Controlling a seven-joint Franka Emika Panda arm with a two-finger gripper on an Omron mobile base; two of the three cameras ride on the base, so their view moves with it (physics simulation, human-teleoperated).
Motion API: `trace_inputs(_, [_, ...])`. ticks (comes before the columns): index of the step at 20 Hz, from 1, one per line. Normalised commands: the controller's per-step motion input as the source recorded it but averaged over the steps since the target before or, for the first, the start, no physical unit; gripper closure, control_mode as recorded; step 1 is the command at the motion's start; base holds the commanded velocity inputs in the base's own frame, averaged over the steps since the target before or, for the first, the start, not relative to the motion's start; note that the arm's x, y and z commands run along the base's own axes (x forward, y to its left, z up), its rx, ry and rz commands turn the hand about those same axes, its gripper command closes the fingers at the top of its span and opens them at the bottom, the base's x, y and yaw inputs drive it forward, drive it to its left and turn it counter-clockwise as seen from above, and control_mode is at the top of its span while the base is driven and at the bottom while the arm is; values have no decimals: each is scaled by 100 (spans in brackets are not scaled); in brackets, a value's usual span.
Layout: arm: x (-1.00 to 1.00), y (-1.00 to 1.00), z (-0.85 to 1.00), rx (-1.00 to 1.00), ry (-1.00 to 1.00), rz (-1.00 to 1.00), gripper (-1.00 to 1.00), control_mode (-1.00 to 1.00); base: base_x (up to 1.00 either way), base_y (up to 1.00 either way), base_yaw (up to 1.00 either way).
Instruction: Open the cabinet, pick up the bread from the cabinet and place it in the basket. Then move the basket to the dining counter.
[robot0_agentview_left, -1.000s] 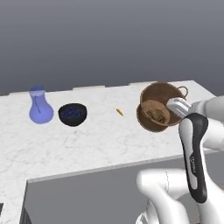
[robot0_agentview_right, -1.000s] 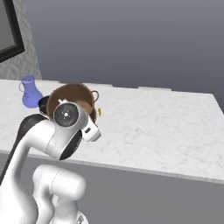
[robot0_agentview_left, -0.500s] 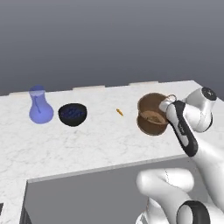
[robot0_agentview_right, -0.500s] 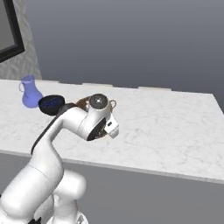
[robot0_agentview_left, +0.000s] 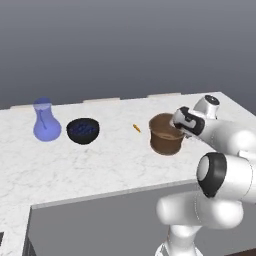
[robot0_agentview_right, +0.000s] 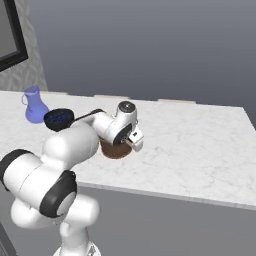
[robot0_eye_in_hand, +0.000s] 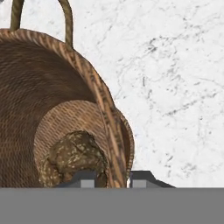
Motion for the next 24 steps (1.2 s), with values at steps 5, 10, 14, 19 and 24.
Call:
trace_inputs(5, [72, -17, -48, 0, 1, 6, 100, -100, 0, 0, 0])
trace_inputs(10, [53, -5, -61, 0, 1, 2, 100, -100, 0, 0, 0])
trace_inputs(14, [46, 0, -73, -1, 5, 0, 100, -100, 0, 0, 0])
trace_inputs(19, [18, 0, -54, -2, 2, 0, -100, -100, 0, 0, 0])
trace_inputs(24, [-9, 1, 0, 0, -13, 0, -100, -100, 0, 0, 0])
